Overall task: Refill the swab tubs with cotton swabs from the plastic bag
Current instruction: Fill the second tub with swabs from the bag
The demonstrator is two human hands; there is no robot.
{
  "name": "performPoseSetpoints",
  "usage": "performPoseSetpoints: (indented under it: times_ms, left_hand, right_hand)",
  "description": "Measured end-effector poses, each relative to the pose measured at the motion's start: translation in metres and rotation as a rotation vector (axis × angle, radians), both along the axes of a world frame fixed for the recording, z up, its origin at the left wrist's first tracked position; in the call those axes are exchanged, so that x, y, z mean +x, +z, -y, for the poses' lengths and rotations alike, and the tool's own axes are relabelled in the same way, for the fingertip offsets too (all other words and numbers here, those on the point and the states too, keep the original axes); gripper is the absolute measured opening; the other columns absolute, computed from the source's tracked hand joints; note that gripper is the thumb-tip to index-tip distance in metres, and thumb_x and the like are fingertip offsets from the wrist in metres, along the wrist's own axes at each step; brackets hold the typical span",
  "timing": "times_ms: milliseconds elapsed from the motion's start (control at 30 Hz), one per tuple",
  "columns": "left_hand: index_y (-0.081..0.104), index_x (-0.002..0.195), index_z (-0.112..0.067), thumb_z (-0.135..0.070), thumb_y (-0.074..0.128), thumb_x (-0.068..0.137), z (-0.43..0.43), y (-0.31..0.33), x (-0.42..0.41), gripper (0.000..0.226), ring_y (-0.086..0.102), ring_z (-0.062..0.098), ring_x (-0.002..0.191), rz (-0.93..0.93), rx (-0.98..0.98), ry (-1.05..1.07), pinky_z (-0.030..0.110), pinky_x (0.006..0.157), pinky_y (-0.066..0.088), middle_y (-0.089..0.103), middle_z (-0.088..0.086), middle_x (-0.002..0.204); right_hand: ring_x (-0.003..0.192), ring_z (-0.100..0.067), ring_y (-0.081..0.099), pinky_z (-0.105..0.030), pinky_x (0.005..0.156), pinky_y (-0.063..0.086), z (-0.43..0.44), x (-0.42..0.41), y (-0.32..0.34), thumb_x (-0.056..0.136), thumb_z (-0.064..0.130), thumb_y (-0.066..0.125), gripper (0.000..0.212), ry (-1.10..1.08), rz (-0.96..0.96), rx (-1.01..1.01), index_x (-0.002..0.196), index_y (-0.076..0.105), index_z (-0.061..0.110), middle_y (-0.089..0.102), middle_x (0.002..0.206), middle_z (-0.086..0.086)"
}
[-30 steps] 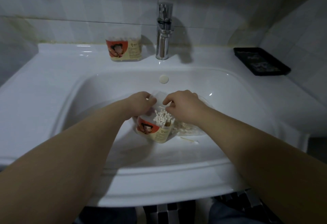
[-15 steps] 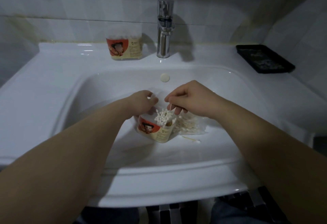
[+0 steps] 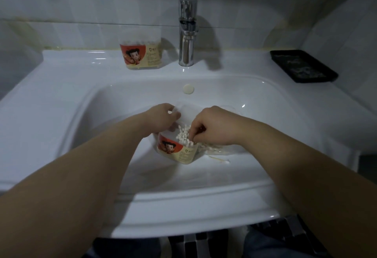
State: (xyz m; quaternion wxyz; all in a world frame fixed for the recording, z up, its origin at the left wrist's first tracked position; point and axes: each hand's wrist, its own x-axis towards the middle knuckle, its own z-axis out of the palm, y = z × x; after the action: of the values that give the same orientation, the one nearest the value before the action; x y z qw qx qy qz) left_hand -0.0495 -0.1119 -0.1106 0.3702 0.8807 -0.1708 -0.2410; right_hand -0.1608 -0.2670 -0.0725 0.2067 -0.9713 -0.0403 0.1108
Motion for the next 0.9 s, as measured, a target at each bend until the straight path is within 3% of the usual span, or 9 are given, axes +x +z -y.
performPoseSetpoints:
  times_ms: [133,267,467,567,700,800,900]
  left_hand:
    - [0.058,0.125,-0.020,-0.037,0.051,0.104,0.001,-0.001,0.001,0.027,0.070,0.013,0.080,0.007,0.010,0.006,0.035,0.079,0.056,0.075,-0.002,0.085]
    - [0.058,0.125,-0.020,-0.037,0.052,0.104,0.001,-0.002,0.002,0.028,0.073,0.017,0.089,0.001,0.002,0.007,0.046,0.093,0.058,0.076,0.000,0.087]
    - [0.056,0.131,-0.018,-0.036,0.052,0.104,0.001,0.002,0.000,0.032,0.070,0.013,0.083,0.039,0.019,0.017,0.037,0.085,0.056,0.074,-0.002,0.085]
    - [0.052,0.140,-0.018,-0.037,0.054,0.102,0.001,0.004,-0.001,0.042,0.067,0.014,0.085,0.069,0.041,0.036,0.032,0.077,0.053,0.072,0.003,0.103]
    - [0.050,0.146,-0.018,-0.038,0.054,0.102,-0.001,0.005,-0.001,0.048,0.059,0.025,0.121,0.155,0.080,0.013,0.031,0.096,0.044,0.059,0.007,0.140]
    - [0.052,0.145,-0.018,-0.035,0.053,0.103,-0.002,0.009,-0.004,0.045,0.056,0.026,0.123,0.235,0.058,0.018,0.031,0.096,0.042,0.058,0.007,0.141]
    - [0.055,0.142,-0.019,-0.033,0.053,0.103,-0.002,0.013,-0.006,0.041,0.057,0.025,0.122,0.300,0.024,0.017,0.031,0.099,0.042,0.060,0.005,0.138]
  right_hand:
    - [0.073,0.012,0.059,-0.007,0.063,0.040,-0.002,0.000,0.004,0.085,0.013,0.064,0.027,-0.003,0.011,0.014,0.090,0.080,0.035,0.066,0.074,0.027]
    - [0.081,0.008,0.062,-0.006,0.071,0.043,-0.002,-0.001,0.001,0.087,0.015,0.069,0.023,0.021,0.065,0.038,0.095,0.080,0.034,0.069,0.082,0.023]
    - [0.077,0.009,0.060,-0.006,0.067,0.041,0.000,0.001,0.004,0.085,0.021,0.074,0.014,0.007,0.130,0.006,0.093,0.079,0.031,0.064,0.073,0.025]
    - [0.070,0.005,0.061,-0.014,0.065,0.044,0.007,-0.004,0.017,0.084,0.020,0.071,0.011,-0.092,0.166,0.034,0.084,0.076,0.030,0.067,0.072,0.018]
    - [0.049,-0.008,0.066,-0.023,0.050,0.051,0.014,-0.017,0.023,0.084,0.022,0.071,0.011,-0.115,-0.167,-0.125,0.075,0.074,0.015,0.072,0.061,0.003]
    - [0.049,-0.017,0.069,-0.035,0.060,0.061,0.012,-0.022,0.012,0.083,0.018,0.074,0.014,-0.103,-0.378,-0.247,0.075,0.073,0.006,0.074,0.064,-0.004]
    - [0.045,-0.018,0.064,-0.032,0.061,0.059,0.009,-0.021,0.005,0.079,0.012,0.078,0.019,-0.097,-0.436,-0.340,0.063,0.069,0.006,0.072,0.060,-0.007]
